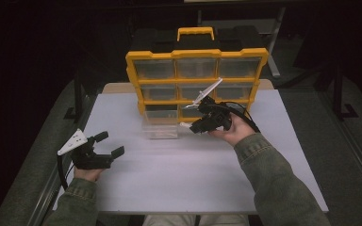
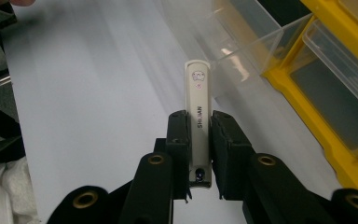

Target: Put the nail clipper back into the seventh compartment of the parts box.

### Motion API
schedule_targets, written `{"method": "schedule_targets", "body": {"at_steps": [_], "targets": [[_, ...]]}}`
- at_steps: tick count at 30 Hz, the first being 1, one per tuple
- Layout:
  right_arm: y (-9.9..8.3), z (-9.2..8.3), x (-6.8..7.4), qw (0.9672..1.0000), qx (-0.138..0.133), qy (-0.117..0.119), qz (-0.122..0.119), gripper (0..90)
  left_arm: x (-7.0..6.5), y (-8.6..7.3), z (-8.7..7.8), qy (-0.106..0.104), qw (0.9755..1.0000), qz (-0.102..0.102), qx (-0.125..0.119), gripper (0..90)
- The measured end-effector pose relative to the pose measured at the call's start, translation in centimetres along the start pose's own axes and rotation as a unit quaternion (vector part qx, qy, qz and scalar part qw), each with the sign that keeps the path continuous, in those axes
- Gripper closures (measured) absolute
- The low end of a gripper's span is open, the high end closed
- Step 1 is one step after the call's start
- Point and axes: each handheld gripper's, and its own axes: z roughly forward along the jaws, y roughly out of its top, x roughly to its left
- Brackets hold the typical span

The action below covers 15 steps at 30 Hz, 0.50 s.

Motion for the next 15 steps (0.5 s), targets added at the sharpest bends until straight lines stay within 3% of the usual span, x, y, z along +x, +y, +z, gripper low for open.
{"method": "schedule_targets", "body": {"at_steps": [15], "targets": [[2.7,-0.1,0.3,0.9998,0.005,-0.006,-0.016,76.1,0.0,0.0,0.0,-0.001,1.0,0.001,0.0,0.0]]}}
